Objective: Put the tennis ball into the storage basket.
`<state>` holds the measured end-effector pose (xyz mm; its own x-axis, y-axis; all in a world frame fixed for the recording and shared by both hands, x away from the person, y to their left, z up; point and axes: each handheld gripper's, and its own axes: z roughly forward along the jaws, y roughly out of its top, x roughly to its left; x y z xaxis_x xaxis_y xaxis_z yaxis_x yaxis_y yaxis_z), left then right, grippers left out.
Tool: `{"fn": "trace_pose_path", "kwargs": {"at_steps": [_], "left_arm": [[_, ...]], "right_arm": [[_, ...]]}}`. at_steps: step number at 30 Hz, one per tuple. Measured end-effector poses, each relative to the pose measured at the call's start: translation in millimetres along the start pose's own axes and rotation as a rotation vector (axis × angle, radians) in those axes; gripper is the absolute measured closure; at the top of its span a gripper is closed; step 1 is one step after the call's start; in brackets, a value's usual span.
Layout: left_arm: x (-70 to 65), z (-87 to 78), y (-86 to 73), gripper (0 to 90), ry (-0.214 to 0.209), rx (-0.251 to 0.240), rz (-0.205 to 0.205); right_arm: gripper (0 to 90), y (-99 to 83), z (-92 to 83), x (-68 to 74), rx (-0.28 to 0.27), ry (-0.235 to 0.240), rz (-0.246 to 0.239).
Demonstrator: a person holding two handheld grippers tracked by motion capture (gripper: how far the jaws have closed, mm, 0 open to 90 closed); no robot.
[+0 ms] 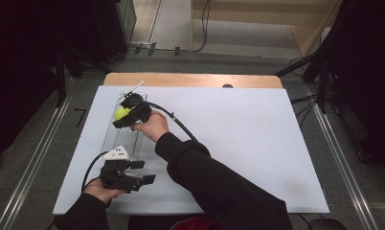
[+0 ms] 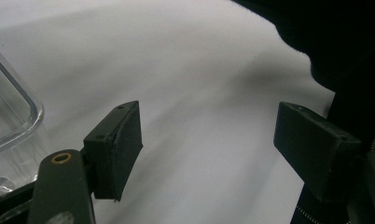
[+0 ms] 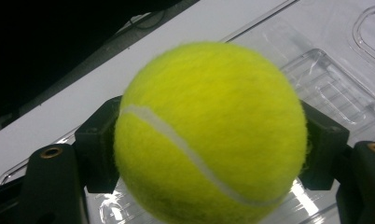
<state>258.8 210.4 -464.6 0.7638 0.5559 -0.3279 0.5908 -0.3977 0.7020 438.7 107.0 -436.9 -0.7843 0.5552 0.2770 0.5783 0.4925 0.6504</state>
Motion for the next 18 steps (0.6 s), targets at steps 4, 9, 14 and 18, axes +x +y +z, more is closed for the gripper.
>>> {"fn": "trace_pose_path", "kwargs": {"at_steps": [4,9,14,18], "left_arm": [[-0.1,0.1,0.0,24.5,0.000,0.001,0.000],[-0.1,0.1,0.0,24.5,0.000,0.000,0.000],[-0.1,0.5,0.0,24.4,0.000,0.003,-0.002],[-0.2,1.0,0.5,24.4,0.000,0.002,-0.003]], "right_arm": [[22.2,-2.1,1.6,0.5,-0.002,-0.014,-0.006],[18.2,-2.7,1.1,-0.2,-0.015,-0.011,-0.005],[14.4,-0.7,-4.1,-0.5,-0.020,0.003,-0.003],[14.4,-0.5,-8.2,0.1,-0.015,-0.006,-0.013]]}}
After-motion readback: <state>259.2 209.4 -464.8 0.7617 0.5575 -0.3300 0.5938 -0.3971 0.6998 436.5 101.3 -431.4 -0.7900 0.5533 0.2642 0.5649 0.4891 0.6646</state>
